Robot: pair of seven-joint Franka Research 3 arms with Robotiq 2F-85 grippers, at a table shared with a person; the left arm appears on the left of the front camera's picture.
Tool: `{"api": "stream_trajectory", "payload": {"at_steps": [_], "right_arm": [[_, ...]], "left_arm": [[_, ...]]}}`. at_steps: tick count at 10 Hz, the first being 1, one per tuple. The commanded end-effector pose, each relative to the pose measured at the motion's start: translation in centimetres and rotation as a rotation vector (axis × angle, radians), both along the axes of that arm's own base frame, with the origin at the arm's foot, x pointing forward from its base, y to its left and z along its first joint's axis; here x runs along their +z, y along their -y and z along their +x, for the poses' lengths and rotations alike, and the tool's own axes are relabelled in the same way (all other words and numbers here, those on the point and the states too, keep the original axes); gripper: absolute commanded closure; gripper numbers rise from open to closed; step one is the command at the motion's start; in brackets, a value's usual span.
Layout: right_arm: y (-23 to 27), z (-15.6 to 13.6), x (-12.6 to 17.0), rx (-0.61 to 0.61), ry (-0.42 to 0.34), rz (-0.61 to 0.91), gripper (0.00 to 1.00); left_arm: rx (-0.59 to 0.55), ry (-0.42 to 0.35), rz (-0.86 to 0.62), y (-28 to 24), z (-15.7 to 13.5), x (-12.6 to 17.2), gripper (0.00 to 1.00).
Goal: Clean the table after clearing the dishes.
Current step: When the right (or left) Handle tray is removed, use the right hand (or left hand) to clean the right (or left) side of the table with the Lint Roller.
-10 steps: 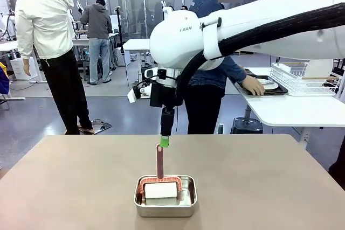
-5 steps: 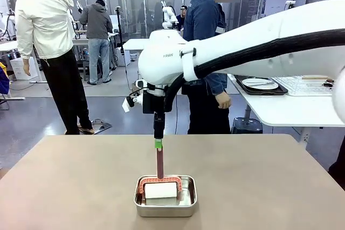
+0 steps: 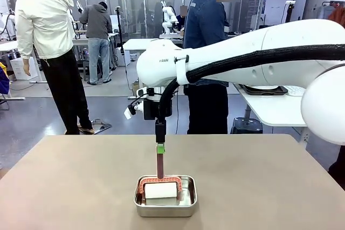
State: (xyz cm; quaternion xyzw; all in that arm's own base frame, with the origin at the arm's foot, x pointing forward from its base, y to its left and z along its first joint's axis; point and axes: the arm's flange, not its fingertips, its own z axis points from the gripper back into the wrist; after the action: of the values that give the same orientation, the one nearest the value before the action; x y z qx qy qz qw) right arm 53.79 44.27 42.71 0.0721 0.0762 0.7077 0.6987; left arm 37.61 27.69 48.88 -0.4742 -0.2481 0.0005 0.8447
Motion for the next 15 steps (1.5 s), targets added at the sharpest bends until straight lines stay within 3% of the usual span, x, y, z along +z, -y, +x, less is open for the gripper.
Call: {"api": "stream_trajectory", "payload": {"at_steps": [1,10,11,12,13,15], "right_arm": [[-1.1,0.5,0.3,-0.031,-0.031,-0.026,0.0],[-0.8,-0.8,-2.4,-0.048,-0.09,-0.019,0.0],[-0.7,-0.9,-2.6,-0.046,-0.099,-0.025,0.53],[-0.6,-1.0,-3.0,-0.048,-0.112,-0.023,0.59],[-0.6,-1.1,-3.2,-0.049,-0.125,-0.035,1.0],[-0.5,-1.3,-3.5,-0.055,-0.135,-0.038,1.0]], "left_arm": [[-0.002,-0.016,-0.001,0.1,-0.5,0.5,0.0],[-0.002,-0.016,-0.001,0.1,-0.5,0.5,0.0],[-0.002,-0.016,-0.001,0.1,-0.5,0.5,0.0],[-0.002,-0.016,-0.001,0.1,-0.5,0.5,0.0],[-0.002,-0.016,-0.001,0.1,-0.5,0.5,0.0],[-0.002,-0.016,-0.001,0.1,-0.5,0.5,0.0]]}}
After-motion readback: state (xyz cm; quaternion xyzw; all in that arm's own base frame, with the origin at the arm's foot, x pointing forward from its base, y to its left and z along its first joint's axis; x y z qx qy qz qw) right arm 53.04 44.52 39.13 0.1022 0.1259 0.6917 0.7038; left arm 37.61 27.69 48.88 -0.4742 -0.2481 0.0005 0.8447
